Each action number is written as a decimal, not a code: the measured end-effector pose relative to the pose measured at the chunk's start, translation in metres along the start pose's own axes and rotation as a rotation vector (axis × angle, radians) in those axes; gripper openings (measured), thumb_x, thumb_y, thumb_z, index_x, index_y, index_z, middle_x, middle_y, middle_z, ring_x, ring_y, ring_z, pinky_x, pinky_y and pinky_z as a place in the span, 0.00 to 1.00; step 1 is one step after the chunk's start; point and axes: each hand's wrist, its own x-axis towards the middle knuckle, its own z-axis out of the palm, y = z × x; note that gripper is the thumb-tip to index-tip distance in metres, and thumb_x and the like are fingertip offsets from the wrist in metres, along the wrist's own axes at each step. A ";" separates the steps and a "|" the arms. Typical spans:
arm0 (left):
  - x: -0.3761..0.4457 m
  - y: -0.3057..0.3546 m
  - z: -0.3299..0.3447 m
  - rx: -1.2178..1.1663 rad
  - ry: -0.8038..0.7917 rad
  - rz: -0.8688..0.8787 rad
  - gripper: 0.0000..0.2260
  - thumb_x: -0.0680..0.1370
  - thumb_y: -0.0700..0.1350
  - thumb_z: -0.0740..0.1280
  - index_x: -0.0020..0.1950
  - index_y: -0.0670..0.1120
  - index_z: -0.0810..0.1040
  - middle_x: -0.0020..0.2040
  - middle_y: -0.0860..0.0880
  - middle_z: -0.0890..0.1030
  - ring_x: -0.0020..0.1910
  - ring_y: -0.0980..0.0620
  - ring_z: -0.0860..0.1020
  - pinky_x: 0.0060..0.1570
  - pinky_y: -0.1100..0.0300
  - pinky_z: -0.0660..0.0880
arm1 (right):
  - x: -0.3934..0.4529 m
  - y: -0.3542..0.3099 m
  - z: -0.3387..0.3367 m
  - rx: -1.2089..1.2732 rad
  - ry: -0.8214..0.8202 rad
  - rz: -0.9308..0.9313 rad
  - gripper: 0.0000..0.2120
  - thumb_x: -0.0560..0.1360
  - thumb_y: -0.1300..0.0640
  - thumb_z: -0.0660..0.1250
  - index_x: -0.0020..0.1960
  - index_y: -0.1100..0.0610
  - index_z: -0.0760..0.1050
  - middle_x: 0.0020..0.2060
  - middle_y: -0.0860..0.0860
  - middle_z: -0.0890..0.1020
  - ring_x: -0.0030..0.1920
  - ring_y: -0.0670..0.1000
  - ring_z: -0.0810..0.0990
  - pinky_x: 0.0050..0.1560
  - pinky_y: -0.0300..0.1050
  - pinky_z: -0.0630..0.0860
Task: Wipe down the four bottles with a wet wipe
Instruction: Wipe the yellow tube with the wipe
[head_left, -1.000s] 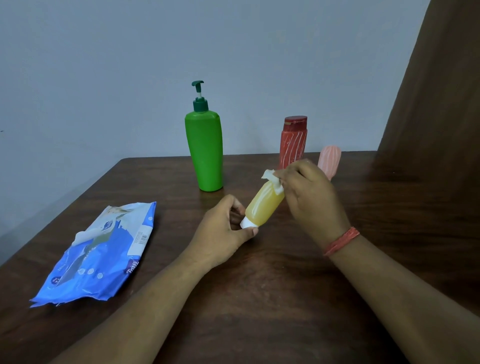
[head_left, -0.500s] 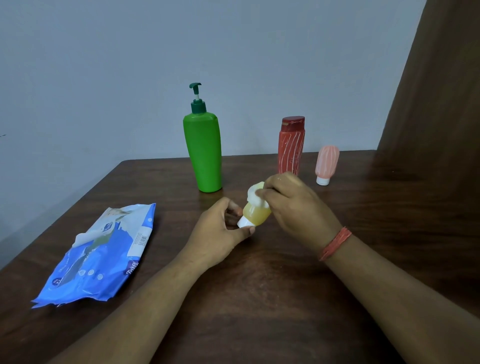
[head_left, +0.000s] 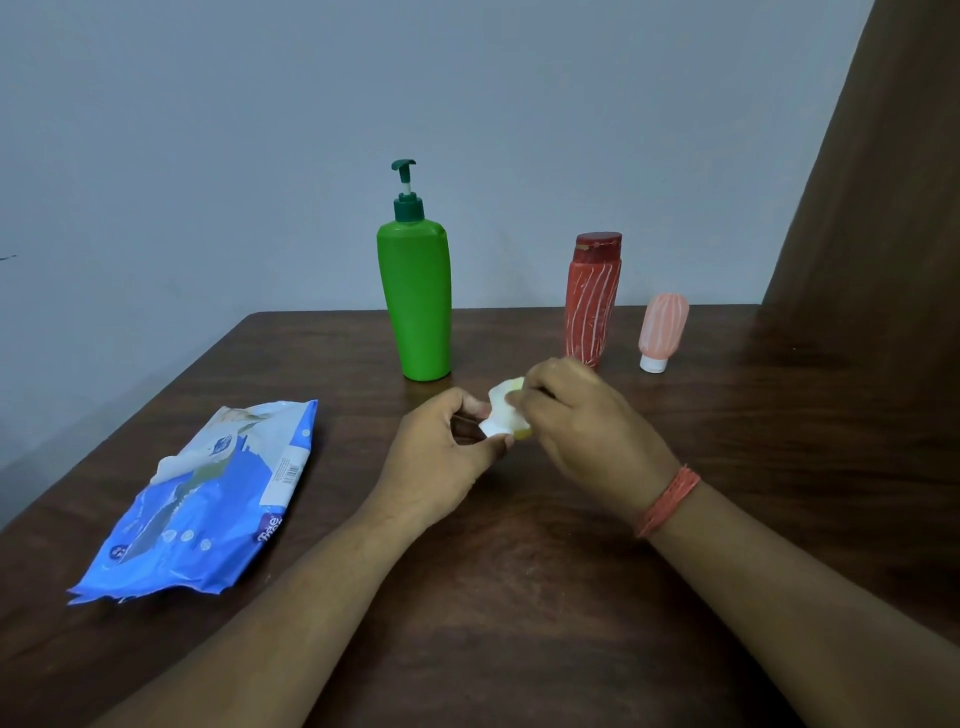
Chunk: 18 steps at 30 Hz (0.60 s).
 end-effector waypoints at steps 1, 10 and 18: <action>0.000 0.000 0.000 0.001 0.004 -0.002 0.10 0.72 0.44 0.79 0.47 0.52 0.80 0.42 0.51 0.84 0.39 0.53 0.81 0.39 0.62 0.76 | 0.000 0.001 0.000 -0.006 -0.002 -0.019 0.16 0.68 0.68 0.75 0.55 0.63 0.81 0.49 0.56 0.78 0.48 0.55 0.77 0.45 0.47 0.76; 0.000 0.003 0.001 -0.038 0.010 0.008 0.11 0.71 0.42 0.79 0.47 0.53 0.80 0.41 0.53 0.84 0.39 0.56 0.81 0.39 0.63 0.77 | 0.001 0.005 -0.004 0.019 0.015 0.009 0.11 0.70 0.68 0.75 0.52 0.63 0.81 0.47 0.56 0.78 0.46 0.56 0.77 0.43 0.50 0.79; -0.005 0.009 0.001 0.007 0.022 0.048 0.11 0.71 0.43 0.79 0.48 0.51 0.80 0.41 0.54 0.83 0.37 0.63 0.80 0.36 0.71 0.73 | 0.002 -0.001 -0.008 0.069 0.025 0.052 0.06 0.73 0.65 0.74 0.50 0.61 0.82 0.46 0.55 0.78 0.46 0.54 0.77 0.44 0.49 0.78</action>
